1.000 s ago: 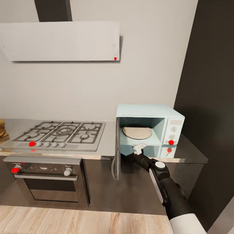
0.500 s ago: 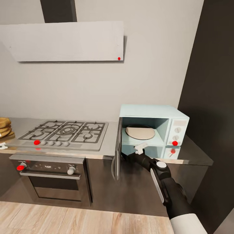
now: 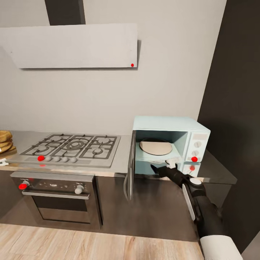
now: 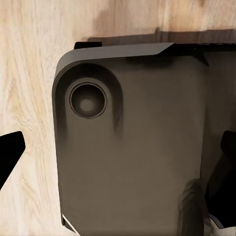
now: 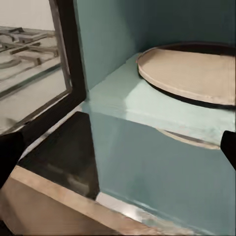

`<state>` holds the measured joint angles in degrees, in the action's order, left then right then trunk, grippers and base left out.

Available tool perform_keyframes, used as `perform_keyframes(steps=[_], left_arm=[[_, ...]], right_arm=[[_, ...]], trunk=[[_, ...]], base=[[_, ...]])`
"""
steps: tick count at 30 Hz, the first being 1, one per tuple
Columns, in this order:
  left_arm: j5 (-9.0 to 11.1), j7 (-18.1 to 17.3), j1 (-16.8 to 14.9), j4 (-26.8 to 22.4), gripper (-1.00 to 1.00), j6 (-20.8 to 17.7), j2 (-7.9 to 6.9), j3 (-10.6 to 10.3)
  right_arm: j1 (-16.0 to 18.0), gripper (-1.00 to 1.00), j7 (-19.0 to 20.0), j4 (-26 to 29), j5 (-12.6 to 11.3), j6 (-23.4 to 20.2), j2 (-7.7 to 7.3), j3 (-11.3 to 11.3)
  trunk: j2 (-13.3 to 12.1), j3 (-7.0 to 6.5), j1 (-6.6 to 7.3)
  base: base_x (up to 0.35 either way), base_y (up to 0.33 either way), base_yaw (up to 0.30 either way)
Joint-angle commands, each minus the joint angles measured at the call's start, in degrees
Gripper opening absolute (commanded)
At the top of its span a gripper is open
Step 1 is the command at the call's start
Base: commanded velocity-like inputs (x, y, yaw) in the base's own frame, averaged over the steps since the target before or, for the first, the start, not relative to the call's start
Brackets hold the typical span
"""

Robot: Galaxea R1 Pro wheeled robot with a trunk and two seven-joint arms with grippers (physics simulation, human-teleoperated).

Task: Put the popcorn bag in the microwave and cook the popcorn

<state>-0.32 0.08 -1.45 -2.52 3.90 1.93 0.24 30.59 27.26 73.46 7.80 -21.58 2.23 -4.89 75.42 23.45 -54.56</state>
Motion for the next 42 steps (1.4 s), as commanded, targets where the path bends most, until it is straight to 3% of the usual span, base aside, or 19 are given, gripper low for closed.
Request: perform_keyframes(steps=[1, 5, 12, 29, 36, 42], left_arm=[[0.0, 0.0, 0.0, 0.1, 1.00, 0.2, 0.00, 0.0], [0.0, 0.0, 0.0, 0.1, 1.00, 0.2, 0.06, 0.0], [0.4, 0.5, -0.6, 0.0, 1.00, 0.2, 0.10, 0.0], [0.4, 0.5, -0.9, 0.0, 1.00, 0.1, 0.11, 0.0], [0.4, 0.5, -0.9, 0.0, 1.00, 0.1, 0.01, 0.0], [0.4, 0.5, -1.0, 0.0, 1.00, 0.1, -0.07, 0.0]], right_arm=[[0.1, 1.00, 0.5, 0.1, 0.5, -0.2, -0.94, -0.8], [0.1, 1.00, 0.4, 0.1, 0.5, -0.1, -2.33, -1.3], [-0.5, 1.00, 0.5, 1.6, 0.7, 0.1, -2.28, -1.3], [-0.8, 1.00, -1.0, 2.7, 0.7, 0.4, -2.43, -1.1], [-6.0, 1.00, -1.1, 3.3, 0.6, 0.7, -2.42, -1.1], [-12.4, 1.00, -1.1, 2.2, 0.6, 5.2, -2.58, -2.0]], trunk=[[0.0, 0.07, 0.00], [0.0, 0.07, 0.00], [0.0, 0.07, 0.00], [0.0, 0.07, 0.00], [0.0, 0.07, 0.00], [0.0, 0.07, 0.00]], base=[[0.000, 0.000, 0.000], [0.000, 0.000, 0.000], [-0.045, 0.000, 0.000], [-0.334, 0.000, 0.000], [-0.342, 0.000, 0.000], [-0.334, 0.000, 0.000]])
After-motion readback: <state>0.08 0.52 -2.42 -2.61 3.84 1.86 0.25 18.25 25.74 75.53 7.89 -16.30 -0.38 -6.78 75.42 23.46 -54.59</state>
